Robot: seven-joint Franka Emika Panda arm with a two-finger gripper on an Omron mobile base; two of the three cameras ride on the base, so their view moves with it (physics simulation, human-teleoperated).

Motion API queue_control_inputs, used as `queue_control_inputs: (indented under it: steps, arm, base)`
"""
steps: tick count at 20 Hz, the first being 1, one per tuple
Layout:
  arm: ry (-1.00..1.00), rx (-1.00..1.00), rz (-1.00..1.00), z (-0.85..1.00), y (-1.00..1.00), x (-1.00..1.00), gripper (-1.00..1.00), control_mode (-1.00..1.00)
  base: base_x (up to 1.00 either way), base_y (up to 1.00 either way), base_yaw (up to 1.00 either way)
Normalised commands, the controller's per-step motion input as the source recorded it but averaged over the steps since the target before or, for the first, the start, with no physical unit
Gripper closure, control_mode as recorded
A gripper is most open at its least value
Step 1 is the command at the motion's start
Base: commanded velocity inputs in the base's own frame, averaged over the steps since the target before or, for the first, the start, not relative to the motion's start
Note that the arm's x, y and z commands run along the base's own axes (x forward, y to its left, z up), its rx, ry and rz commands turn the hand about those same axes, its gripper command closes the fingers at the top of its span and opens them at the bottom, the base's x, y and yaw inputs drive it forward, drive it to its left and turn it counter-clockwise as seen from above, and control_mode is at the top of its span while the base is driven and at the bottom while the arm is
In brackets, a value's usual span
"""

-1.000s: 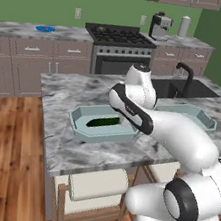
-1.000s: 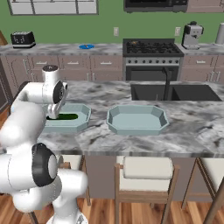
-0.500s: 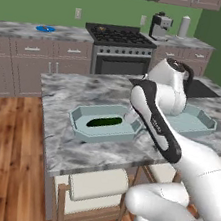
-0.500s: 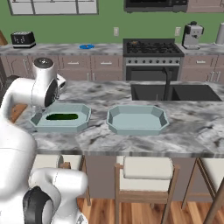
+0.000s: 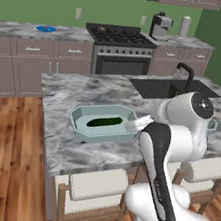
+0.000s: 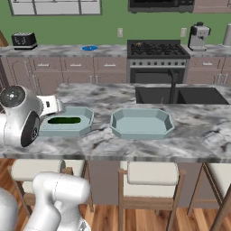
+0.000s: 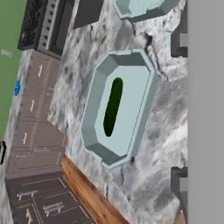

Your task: Place the cold items (mango and cucumber) from the fridge in one tupperware on the dining counter. Place the warm items (hot dog and kebab skewer) in the stove area in another tupperware.

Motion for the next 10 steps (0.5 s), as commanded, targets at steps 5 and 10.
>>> queue_control_inputs:
  steps: [5, 10]
  arm:
    - [0.0, 0.2, -0.67, 0.36, 0.0, -0.95, -1.0, -1.0]
    - [0.0, 0.05, -0.16, 0.15, -0.13, -0.55, -1.0, -1.0]
  base:
    - [0.0, 0.0, 0.0]
    - [0.0, 0.0, 0.0]
